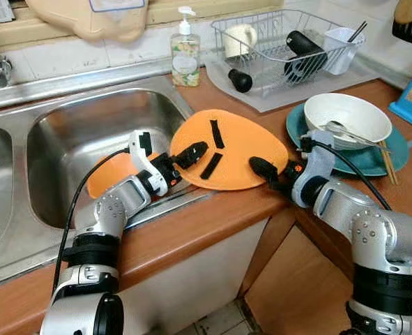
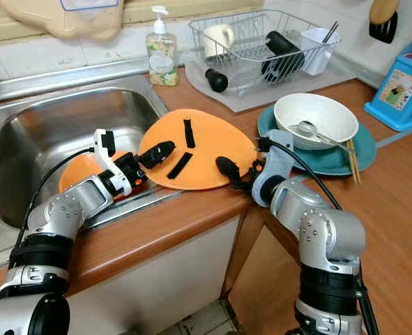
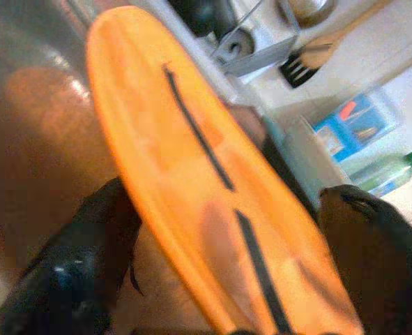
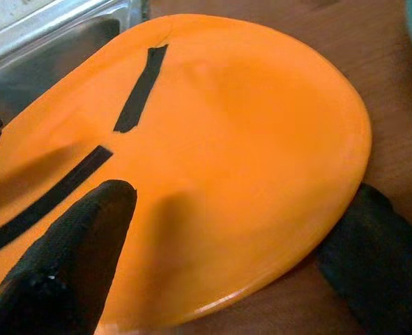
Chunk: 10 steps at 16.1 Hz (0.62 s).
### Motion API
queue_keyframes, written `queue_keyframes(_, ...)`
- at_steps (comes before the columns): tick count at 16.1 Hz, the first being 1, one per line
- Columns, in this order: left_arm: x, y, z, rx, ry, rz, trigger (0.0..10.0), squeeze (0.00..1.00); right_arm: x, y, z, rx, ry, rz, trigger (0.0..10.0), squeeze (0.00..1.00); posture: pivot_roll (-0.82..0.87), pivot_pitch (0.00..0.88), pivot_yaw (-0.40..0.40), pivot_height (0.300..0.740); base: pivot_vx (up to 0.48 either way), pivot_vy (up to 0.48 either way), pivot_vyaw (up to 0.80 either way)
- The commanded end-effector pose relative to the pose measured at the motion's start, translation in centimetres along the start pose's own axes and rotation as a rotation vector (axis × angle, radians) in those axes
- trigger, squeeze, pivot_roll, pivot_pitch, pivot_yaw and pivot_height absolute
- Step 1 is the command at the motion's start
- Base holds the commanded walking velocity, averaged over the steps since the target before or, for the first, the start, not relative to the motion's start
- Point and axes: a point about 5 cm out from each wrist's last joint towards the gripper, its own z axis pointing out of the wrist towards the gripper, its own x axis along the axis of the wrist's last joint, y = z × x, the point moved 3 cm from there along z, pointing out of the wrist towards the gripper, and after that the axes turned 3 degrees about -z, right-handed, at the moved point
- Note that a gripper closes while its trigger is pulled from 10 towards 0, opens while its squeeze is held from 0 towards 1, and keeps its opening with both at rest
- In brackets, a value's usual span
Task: Kitchen organization
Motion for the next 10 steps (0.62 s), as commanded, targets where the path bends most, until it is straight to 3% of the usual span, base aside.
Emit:
queue_keyframes(1, 0.3, 0.3, 0.2, -0.037, 0.025, -0.016, 0.5, 0.0, 1.0, -1.0, 0.3, 0.046, 0.038, -0.016, 10.0, 0.0, -0.16, 0.0, 0.02, 0.74, 0.0, 0.0, 0.0)
queue_keyframes(2, 0.5, 0.4, 0.2, -0.045, 0.043, -0.014, 0.0, 0.0, 1.1, -1.1, 0.3, 0.052, 0.044, -0.017, 10.0, 0.0, -0.16, 0.0, 0.02, 0.74, 0.0, 0.0, 0.0)
queue_keyframes(10, 1.7, 1.2, -0.3, -0.089, 0.102, 0.045, 0.0, 0.0, 2.4, -1.6, 0.8, 0.071, 0.095, -0.052, 10.0, 0.0, -0.15, 0.0, 0.002, 0.74, 0.0, 0.0, 0.0)
